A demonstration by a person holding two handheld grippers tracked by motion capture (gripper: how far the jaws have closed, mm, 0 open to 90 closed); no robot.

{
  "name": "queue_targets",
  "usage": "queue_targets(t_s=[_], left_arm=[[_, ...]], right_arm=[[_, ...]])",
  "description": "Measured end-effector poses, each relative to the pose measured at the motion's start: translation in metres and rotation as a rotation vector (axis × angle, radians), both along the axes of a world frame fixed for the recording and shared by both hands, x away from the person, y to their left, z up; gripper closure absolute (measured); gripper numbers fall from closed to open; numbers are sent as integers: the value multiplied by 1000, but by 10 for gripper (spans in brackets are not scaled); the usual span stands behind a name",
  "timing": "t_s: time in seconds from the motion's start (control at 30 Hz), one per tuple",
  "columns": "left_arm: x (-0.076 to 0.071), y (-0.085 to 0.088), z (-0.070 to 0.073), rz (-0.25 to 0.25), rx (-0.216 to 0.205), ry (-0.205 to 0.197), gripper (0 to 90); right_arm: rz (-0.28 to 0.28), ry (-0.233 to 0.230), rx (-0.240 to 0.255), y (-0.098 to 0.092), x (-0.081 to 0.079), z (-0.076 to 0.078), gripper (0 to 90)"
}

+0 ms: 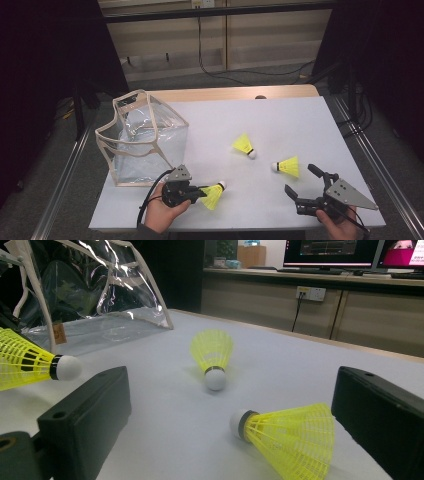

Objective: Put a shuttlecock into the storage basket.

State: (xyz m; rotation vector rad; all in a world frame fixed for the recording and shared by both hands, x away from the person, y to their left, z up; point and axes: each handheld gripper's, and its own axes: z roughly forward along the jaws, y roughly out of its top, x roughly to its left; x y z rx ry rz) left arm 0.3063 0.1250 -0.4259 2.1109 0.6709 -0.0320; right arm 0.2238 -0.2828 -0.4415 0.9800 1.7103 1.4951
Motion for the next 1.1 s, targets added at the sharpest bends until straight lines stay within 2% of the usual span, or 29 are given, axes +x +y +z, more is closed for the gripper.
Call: queue_targets(t_s=[0.07, 0.13, 0.23, 0.57, 0.7, 1.1], left_arm=[[0, 1, 0, 2, -3, 5, 887], [0, 2, 1, -2, 11, 4, 887], [1, 2, 4, -7, 4, 7, 887], [4, 5, 17, -3, 11, 14, 888], [5, 4, 22, -12, -5, 25, 888], [11, 3, 40, -16, 14, 31, 888]], right_arm=[[-2, 2, 5, 0, 0, 0, 24], [-3, 1, 6, -1, 0, 0, 24], [-7, -2, 7, -1, 0, 0, 23], [-5, 0, 6, -1, 0, 0, 23], [-5, -3, 10, -1, 0, 0, 24], [-8, 0, 17, -2, 0, 0, 24]])
